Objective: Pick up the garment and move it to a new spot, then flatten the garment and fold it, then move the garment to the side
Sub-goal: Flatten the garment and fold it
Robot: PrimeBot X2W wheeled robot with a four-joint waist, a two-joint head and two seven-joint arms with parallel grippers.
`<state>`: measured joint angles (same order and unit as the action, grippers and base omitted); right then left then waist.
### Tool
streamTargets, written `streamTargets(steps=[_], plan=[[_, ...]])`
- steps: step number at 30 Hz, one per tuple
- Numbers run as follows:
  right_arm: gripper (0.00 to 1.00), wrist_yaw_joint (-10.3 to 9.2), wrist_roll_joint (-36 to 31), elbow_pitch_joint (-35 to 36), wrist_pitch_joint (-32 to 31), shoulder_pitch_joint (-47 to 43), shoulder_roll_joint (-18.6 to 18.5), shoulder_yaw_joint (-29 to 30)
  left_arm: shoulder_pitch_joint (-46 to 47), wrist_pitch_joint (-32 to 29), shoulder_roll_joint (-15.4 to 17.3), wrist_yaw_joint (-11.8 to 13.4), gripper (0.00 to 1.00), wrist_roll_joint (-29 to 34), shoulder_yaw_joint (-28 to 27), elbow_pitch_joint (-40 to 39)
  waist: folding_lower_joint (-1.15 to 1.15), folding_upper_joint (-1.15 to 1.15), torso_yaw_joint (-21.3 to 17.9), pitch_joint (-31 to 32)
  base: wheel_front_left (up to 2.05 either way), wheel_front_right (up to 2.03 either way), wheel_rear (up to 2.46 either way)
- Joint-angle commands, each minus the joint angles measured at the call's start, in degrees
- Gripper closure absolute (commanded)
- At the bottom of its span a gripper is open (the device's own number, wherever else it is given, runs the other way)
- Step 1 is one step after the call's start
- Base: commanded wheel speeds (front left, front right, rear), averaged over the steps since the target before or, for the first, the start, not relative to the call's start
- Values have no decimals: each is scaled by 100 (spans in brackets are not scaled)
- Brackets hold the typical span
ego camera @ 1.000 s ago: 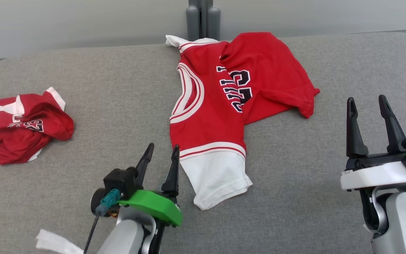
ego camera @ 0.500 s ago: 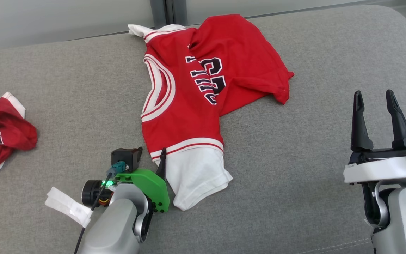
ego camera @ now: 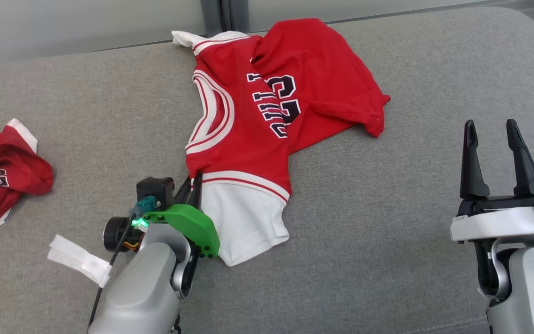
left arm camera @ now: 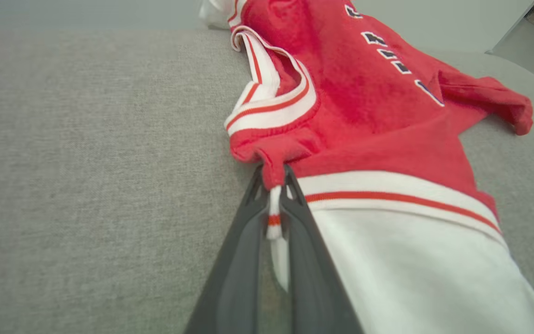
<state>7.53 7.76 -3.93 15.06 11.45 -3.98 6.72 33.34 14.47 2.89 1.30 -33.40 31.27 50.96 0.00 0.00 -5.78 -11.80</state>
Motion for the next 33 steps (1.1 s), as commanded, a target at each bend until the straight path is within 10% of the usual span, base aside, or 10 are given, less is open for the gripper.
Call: streamTargets(steps=[1,11,12,13,25,33], plan=[[0,-8,-46,1,17,5,15,10,135,54,118,77,100,40,-105,-64,0,0,77,27,0,0,0],[0,-8,-84,-90,17,60,37,-129,-42,66,494,428,100,516,-1172,-1112,0,0,210,64,0,0,0],[0,-8,-84,-104,17,48,42,-133,-74,66,475,408,70,547,-1186,-1020,0,0,216,71,0,0,0],[0,-8,-84,-115,17,37,44,-135,-88,67,456,393,1,562,-1180,-919,0,0,220,78,0,0,0],[0,-8,-192,-137,17,-138,45,-262,-655,67,362,423,0,805,-1791,-1235,0,0,438,240,0,0,0],[0,-8,-192,-13,17,-330,71,-240,-1723,67,140,-25,0,1042,-2345,-2716,0,0,715,404,0,0,0]])
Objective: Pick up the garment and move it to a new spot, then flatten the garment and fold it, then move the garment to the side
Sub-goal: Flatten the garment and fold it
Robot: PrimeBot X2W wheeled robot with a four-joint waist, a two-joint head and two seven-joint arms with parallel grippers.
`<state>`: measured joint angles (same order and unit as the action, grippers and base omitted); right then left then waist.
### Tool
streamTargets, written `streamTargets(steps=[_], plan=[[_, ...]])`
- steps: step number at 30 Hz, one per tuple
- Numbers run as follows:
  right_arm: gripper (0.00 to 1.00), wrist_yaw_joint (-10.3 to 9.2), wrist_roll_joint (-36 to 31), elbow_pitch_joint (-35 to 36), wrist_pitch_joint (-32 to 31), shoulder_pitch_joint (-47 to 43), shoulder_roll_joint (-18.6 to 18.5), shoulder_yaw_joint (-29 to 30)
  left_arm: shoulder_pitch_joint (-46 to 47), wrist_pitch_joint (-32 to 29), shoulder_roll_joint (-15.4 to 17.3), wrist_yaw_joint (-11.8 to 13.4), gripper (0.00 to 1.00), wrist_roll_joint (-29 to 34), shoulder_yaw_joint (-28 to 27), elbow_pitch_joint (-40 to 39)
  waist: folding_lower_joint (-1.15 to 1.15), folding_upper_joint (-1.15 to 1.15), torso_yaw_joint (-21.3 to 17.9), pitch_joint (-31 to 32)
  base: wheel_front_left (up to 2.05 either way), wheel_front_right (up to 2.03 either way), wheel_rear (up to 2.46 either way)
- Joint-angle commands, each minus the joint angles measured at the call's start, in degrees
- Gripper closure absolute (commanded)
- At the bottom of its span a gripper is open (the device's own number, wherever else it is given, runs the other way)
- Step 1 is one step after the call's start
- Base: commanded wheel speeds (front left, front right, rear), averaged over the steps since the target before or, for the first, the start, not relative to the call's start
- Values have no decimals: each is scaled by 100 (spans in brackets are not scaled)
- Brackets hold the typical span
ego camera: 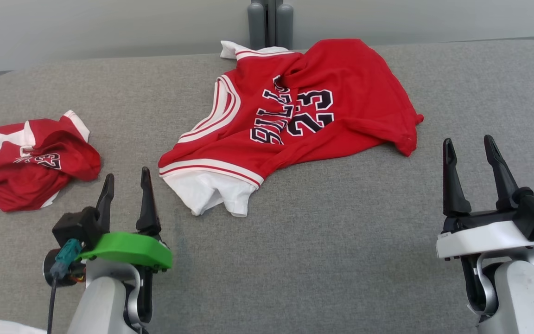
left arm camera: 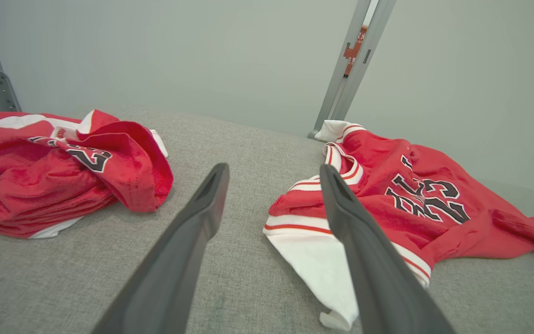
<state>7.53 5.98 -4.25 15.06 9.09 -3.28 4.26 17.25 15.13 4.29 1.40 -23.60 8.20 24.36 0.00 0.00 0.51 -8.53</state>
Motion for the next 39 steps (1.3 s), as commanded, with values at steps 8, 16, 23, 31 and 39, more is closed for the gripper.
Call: streamTargets(steps=[8,16,23,31,39], plan=[[0,-8,-132,114,17,-235,16,38,-884,1,-134,-223,0,335,-155,-702,0,0,247,215,0,0,0],[0,-8,-135,70,17,-221,30,-42,-924,1,-136,-376,0,74,580,-308,0,0,221,228,0,0,0],[0,-8,-119,72,17,-177,32,-112,-588,2,-130,-377,0,-113,1176,527,0,0,12,116,0,0,0],[0,-8,-198,42,17,-79,30,-20,66,-46,-128,-162,0,-356,1323,1447,0,0,-221,-148,0,0,0],[0,-8,-205,4,17,-14,35,36,462,15,-128,-151,0,-420,1173,1823,0,0,-372,-306,0,0,0]])
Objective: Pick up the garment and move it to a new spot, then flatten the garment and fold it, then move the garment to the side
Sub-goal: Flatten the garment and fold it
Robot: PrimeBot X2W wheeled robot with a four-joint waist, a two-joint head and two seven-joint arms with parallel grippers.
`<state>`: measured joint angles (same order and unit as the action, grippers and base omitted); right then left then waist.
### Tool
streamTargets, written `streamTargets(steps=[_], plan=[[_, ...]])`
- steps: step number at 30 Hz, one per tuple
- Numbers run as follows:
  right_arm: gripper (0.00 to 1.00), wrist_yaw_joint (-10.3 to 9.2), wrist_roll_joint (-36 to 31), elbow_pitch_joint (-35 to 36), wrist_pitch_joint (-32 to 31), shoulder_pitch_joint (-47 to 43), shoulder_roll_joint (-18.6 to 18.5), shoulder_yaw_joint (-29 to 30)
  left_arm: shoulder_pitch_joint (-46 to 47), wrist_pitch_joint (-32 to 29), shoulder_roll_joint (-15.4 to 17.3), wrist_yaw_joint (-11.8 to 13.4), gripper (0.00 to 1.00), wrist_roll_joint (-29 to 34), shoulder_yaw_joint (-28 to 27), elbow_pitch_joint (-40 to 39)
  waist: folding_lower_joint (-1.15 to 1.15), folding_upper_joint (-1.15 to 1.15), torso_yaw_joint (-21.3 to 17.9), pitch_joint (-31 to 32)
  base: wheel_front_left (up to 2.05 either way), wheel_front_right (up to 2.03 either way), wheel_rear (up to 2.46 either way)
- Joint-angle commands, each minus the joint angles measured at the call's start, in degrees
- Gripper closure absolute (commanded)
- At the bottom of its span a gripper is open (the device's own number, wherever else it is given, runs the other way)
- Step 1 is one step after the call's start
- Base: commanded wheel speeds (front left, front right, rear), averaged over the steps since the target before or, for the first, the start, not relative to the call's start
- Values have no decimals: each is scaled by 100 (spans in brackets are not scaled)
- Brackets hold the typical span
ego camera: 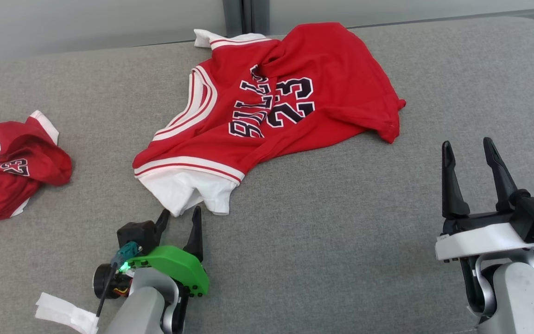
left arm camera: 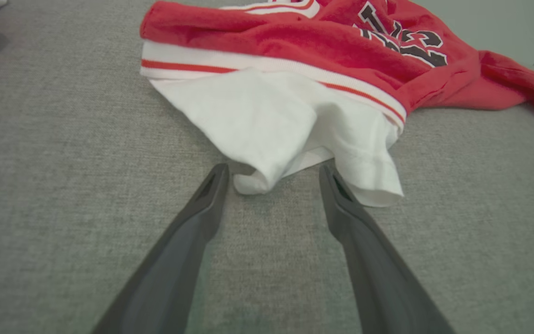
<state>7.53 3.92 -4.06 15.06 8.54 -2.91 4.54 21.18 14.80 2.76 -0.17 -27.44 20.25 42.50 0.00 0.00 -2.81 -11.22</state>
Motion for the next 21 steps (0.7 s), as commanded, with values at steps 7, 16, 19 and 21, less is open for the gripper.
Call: streamTargets(steps=[7,16,19,21], plan=[[0,-8,58,-24,17,62,-1,28,62,39,25,-50,6,-59,-303,-242,0,0,-28,-84,0,0,0],[0,-8,-1,-110,17,89,0,135,61,34,24,-263,100,-294,-194,-296,0,0,189,-53,0,0,0],[0,-8,-9,-146,17,99,-1,142,-21,35,26,-255,100,-267,-278,-446,0,0,276,-22,0,0,0],[0,-8,-35,-181,17,113,-1,140,-81,34,25,-238,100,-218,-374,-598,0,0,342,-2,0,0,0]])
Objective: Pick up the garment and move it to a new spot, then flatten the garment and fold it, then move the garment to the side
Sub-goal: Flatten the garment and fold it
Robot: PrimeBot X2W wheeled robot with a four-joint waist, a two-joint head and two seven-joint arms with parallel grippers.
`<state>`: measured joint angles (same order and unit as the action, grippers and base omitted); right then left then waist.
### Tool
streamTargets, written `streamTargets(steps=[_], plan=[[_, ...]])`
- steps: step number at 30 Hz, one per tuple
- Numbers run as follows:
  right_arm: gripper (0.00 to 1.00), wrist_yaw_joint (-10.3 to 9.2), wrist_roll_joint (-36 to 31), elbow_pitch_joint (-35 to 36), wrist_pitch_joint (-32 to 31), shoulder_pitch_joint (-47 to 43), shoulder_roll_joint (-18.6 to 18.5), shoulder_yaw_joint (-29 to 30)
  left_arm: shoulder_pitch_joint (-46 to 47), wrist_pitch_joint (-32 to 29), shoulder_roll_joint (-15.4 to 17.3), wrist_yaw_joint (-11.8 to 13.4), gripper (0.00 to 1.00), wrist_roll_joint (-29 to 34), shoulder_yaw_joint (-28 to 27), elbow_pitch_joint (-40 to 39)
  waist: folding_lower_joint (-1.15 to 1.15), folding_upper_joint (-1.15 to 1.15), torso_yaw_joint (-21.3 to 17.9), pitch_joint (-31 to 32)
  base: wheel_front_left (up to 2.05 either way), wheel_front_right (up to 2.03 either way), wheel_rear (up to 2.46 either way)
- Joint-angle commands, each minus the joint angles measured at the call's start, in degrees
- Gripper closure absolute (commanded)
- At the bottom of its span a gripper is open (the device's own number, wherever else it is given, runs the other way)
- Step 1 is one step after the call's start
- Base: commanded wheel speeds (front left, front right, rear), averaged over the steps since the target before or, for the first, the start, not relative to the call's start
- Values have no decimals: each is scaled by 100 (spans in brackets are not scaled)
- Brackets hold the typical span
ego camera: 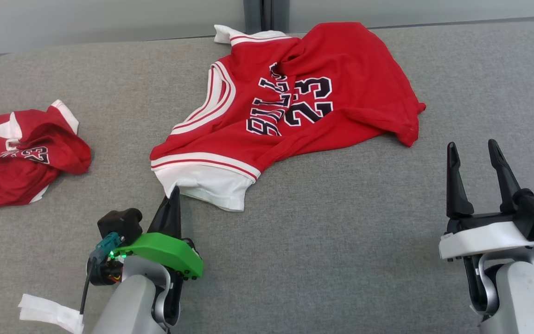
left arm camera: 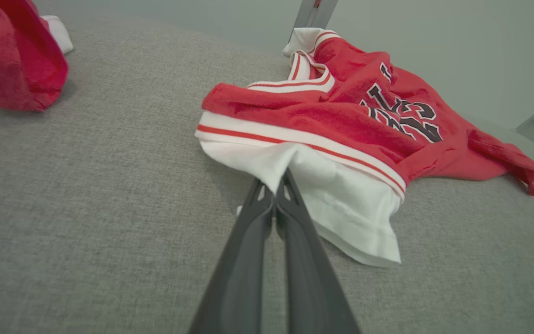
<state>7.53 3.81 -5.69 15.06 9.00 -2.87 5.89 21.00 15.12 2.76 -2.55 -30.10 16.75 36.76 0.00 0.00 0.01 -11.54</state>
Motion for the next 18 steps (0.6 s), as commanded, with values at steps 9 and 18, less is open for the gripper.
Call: streamTargets(steps=[9,18], plan=[[0,-8,109,-1318,-187,588,-7,393,-323,3,24,16,100,216,-270,-1013,0,0,408,5,0,0,0],[0,-8,138,-2838,-593,1552,-249,478,-330,3,24,94,100,145,41,-1333,0,0,736,-188,0,0,0]])
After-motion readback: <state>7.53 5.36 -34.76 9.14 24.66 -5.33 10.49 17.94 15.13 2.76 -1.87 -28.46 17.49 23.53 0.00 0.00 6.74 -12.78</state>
